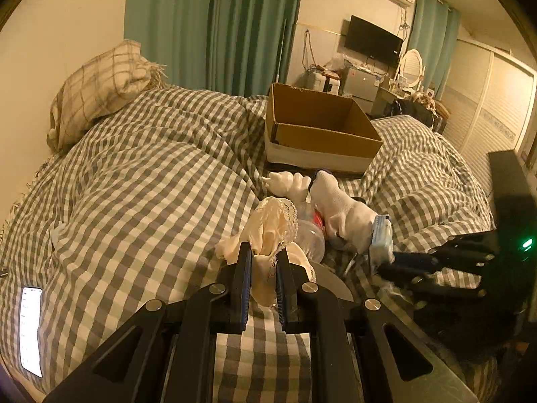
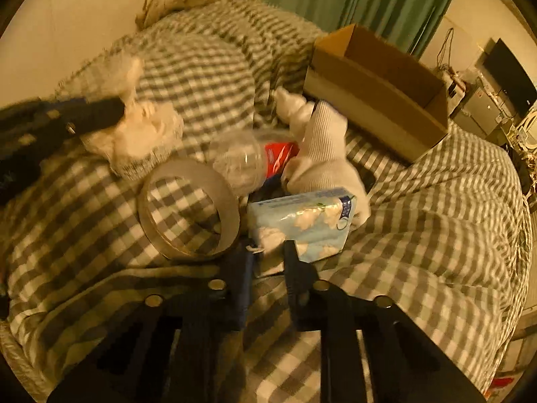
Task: Organize objects
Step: 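Grasp the crumpled white tissue with the left tool while the right tool grasps the blue Vinda tissue pack, then carry both held items over the cardboard box and open both tools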
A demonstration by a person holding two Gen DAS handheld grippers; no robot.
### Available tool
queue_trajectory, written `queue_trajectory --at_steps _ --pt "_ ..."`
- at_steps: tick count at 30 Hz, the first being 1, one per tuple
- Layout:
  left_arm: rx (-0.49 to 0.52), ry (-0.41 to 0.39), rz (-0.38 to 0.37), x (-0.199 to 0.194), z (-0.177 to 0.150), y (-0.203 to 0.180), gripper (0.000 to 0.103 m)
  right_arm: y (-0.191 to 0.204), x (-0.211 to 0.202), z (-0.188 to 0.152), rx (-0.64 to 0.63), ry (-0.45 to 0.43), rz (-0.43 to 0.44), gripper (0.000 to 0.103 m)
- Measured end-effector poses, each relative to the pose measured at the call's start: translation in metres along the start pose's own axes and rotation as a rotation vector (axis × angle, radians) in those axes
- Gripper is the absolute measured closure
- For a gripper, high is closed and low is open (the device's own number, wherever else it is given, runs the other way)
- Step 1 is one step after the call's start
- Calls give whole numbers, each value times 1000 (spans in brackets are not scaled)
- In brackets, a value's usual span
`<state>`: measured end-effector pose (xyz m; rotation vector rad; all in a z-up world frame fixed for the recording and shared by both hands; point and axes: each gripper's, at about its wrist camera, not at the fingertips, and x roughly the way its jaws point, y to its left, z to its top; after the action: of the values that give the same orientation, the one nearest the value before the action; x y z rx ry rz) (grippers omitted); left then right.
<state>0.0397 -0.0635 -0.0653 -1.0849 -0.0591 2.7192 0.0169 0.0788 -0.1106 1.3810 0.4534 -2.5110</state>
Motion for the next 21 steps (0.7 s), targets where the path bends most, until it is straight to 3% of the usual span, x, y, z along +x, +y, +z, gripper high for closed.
queue_trajectory --at_steps 7,13,21 --pt "0 -38 -8 -3 26 -2 90 -18 -34 18 23 -119 0 101" --pt "6 -74 -27 6 67 -7 90 -40 -56 44 26 -195 -23 102" --pt "47 -117 -49 45 150 -25 90 -101 -84 117 48 -328 -86 102"
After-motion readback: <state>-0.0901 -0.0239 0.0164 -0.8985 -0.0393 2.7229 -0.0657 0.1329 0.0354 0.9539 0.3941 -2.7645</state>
